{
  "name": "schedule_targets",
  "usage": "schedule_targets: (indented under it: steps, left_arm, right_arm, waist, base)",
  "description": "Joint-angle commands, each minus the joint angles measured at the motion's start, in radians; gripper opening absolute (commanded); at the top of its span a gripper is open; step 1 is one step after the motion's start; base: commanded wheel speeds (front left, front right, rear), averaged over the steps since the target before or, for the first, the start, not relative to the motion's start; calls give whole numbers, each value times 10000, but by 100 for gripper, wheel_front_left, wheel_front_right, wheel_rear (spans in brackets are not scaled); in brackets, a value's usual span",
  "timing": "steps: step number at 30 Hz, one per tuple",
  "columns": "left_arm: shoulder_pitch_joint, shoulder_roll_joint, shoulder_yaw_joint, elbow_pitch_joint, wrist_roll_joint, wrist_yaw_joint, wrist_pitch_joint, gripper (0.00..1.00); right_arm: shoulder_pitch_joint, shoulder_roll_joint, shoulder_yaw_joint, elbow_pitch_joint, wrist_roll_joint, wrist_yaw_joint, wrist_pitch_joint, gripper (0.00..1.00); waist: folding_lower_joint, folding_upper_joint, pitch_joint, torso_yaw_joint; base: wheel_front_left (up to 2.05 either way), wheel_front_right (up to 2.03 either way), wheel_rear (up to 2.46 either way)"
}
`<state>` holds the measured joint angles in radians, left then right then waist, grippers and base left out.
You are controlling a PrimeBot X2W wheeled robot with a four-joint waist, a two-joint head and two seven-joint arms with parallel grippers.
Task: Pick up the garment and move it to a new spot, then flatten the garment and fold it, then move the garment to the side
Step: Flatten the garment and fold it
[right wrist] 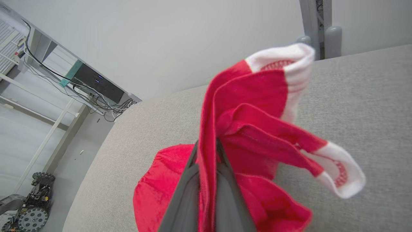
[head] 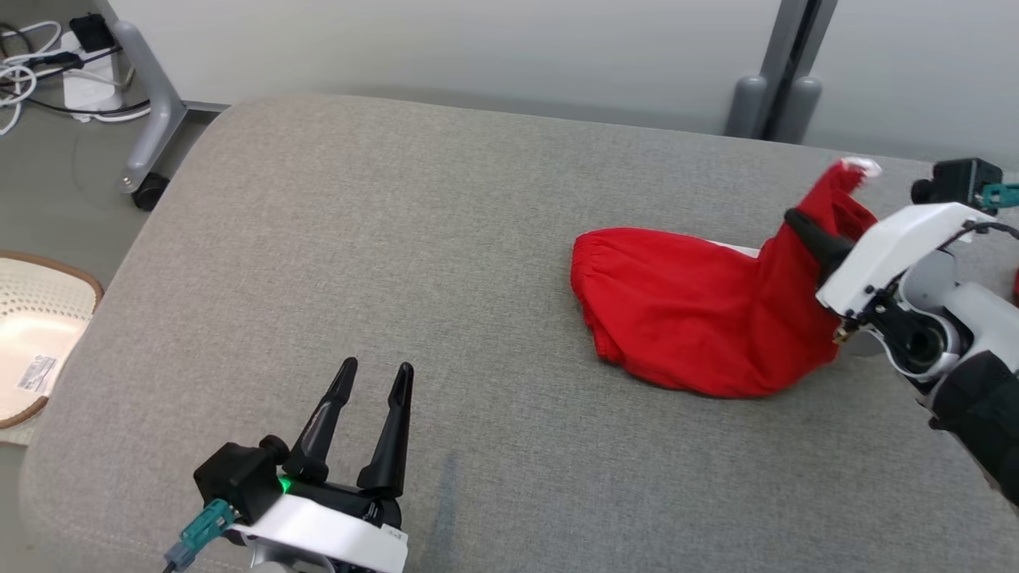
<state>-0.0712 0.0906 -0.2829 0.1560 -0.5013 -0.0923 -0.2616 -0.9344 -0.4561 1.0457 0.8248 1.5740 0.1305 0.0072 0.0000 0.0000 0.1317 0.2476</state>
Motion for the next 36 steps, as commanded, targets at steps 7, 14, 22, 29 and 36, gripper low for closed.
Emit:
schedule_targets:
  steps: [7,14,22,29,36]
  left_arm:
    - [-204,-111,2,252,163,-168,-38,100]
    - [-303,-232,-9,429,175,-232,-36,100]
    - [-442,-304,-10,579,178,-292,-38,100]
    - [-436,-350,33,714,167,-311,-38,100]
    - [-267,-360,201,792,239,-337,-38,100]
  right_arm:
    - [-447,841,233,717,-137,5,467,0]
    - [-672,1577,493,1761,-273,5,821,0]
    - [-855,2187,665,2481,-380,5,1050,5]
    - [-885,2530,752,2448,-423,5,1058,100]
    - [-743,2327,765,1385,-499,5,734,100]
  waist:
    - [0,0,191,643]
    - [0,0,416,1249]
    - [0,0,593,1500]
    - [0,0,520,1331]
    - [0,0,121,798]
  base:
    - [0,0,0]
    - [0,0,0]
    - [0,0,0]
    - [0,0,0]
    - [0,0,0]
